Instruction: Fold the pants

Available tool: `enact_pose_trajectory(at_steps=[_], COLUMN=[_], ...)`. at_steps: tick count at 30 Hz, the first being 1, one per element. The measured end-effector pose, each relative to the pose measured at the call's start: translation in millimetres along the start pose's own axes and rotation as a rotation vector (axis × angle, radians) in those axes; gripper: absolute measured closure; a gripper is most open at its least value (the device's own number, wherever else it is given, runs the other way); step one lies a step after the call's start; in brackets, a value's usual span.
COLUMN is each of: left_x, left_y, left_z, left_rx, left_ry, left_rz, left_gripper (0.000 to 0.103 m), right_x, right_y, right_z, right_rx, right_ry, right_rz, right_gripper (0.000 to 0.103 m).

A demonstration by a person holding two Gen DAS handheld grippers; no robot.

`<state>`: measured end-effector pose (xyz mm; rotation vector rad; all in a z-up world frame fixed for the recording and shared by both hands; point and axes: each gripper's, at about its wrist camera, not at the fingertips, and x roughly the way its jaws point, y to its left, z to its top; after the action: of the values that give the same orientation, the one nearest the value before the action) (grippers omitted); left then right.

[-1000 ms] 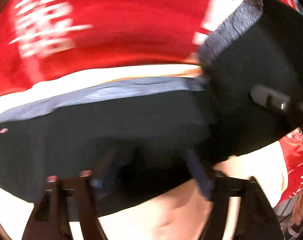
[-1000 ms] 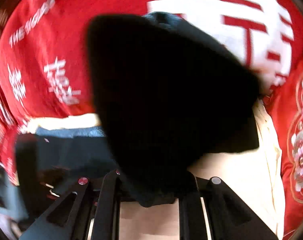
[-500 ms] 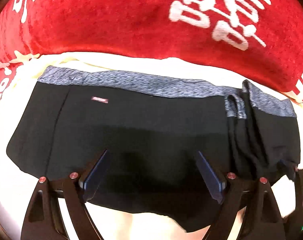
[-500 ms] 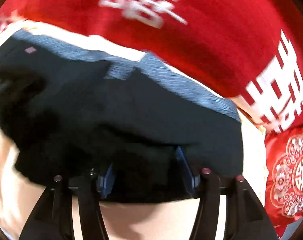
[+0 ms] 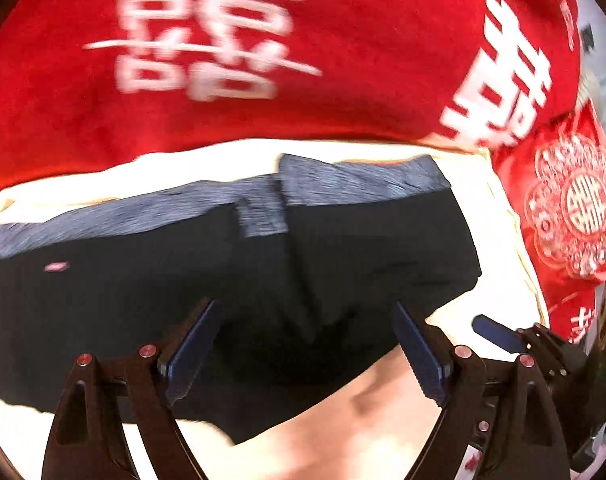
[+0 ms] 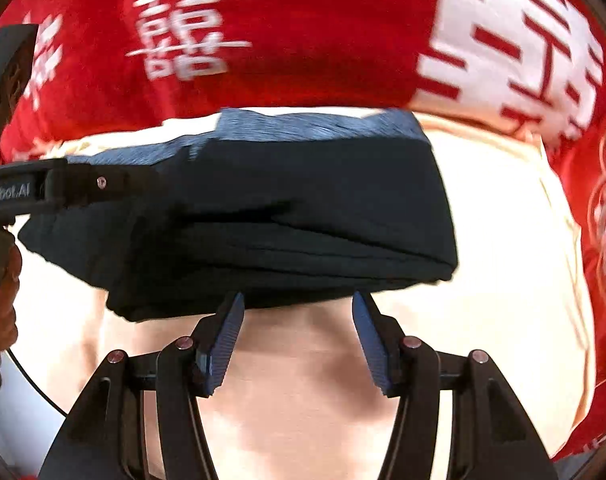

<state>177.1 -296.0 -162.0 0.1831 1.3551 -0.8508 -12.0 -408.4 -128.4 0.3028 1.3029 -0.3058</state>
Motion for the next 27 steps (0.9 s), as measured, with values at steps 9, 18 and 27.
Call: enact_pose_trajectory(at_steps=[9, 18, 27], left_x=[33, 28, 36], left_y=[-9, -17, -5], left_z=[9, 5, -36], left_rx=[-0.046, -0.082, -0.033], left_ry=[0.096, 0.096, 0.13], left_rz=[-0.032, -0.1, 0.003], left_gripper=[0.04, 0.095, 0.097], right_x=[3, 5, 3], right_y=[-33, -58, -75], right_z=[-8, -10, -5], right_rx=[0.128, 0.198, 0.209], right_ry=[0.02, 0.038, 0.042], right_rz=[0.068, 0.098, 0.112], right_gripper=[0.043, 0.044, 0.044])
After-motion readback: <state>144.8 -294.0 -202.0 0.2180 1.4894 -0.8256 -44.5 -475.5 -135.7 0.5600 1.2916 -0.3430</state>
